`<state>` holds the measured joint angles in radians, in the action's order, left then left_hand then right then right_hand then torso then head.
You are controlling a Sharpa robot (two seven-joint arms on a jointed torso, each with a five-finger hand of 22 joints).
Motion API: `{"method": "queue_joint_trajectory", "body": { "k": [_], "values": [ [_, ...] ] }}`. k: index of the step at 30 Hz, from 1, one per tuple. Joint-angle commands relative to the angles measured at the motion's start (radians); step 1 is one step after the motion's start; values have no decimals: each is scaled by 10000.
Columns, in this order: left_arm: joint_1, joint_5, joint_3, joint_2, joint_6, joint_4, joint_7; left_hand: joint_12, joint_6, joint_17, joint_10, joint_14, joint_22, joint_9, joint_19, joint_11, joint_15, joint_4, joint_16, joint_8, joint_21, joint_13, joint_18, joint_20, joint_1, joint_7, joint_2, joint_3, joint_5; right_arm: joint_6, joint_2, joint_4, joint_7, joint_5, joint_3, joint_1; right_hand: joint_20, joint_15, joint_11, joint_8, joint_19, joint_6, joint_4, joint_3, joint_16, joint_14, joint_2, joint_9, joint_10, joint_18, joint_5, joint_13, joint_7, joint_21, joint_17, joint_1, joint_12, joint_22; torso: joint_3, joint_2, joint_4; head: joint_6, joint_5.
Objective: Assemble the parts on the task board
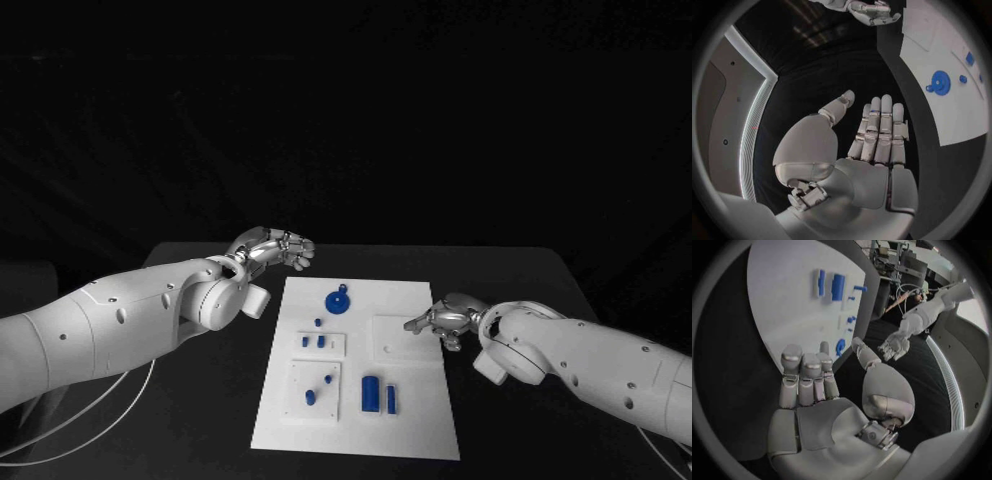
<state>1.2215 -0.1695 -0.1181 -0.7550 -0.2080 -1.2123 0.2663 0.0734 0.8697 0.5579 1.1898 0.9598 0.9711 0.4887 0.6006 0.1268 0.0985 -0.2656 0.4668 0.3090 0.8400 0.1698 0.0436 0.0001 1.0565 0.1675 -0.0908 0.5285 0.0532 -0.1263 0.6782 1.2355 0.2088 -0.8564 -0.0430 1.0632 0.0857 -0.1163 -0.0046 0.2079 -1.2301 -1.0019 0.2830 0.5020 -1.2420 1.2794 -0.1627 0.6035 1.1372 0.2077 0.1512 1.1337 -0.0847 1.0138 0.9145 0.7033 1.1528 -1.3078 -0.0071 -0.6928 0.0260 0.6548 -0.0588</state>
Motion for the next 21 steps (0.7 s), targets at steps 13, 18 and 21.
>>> {"method": "queue_joint_trajectory", "body": {
  "k": [13,18,21],
  "values": [
    [94,964,54,1282,540,2835,590,-122,-455,-248,-748,-1229,-148,-124,-968,24,386,11,-1111,-146,-750,-255,-122,358,-237,-82,-80,-37,-43,-47,-1731,-4578,-4303,4552,977,365,-1361,1079,667,-149,3404,1004,70,-17,3488,-2892,735,161,-2497,14,281,-2668,-827,-3460,-1810,1475,-3334,1460,-73,964,162,-1768,58],
    [149,1508,71,1739,705,3610,865,-145,-1129,-535,-1833,-2169,-311,-230,-1822,38,557,-55,-1740,-458,-1325,-647,-432,571,-828,-279,-378,-676,-42,288,-2178,-5283,-4653,5130,1216,303,-2309,2402,1439,-312,5512,1639,-12,-141,6807,-4536,743,-36,-2735,-391,208,-6908,-839,-6083,-3735,1706,-7314,3099,-29,1108,166,-2049,7],
    [144,1902,78,1956,650,3852,1012,-116,-1591,-653,-2632,-2630,-381,-276,-2259,-80,574,-17,-2004,-644,-1608,-902,-436,719,-1239,-481,-486,-1027,-27,426,-2230,-5404,-4767,5264,1249,193,-2507,2627,1477,-363,6132,1809,54,-343,7550,-5056,820,-169,-2950,-530,190,-7706,-756,-6645,-4193,1620,-8057,3393,0,1173,158,-2159,-89]
  ]
}}
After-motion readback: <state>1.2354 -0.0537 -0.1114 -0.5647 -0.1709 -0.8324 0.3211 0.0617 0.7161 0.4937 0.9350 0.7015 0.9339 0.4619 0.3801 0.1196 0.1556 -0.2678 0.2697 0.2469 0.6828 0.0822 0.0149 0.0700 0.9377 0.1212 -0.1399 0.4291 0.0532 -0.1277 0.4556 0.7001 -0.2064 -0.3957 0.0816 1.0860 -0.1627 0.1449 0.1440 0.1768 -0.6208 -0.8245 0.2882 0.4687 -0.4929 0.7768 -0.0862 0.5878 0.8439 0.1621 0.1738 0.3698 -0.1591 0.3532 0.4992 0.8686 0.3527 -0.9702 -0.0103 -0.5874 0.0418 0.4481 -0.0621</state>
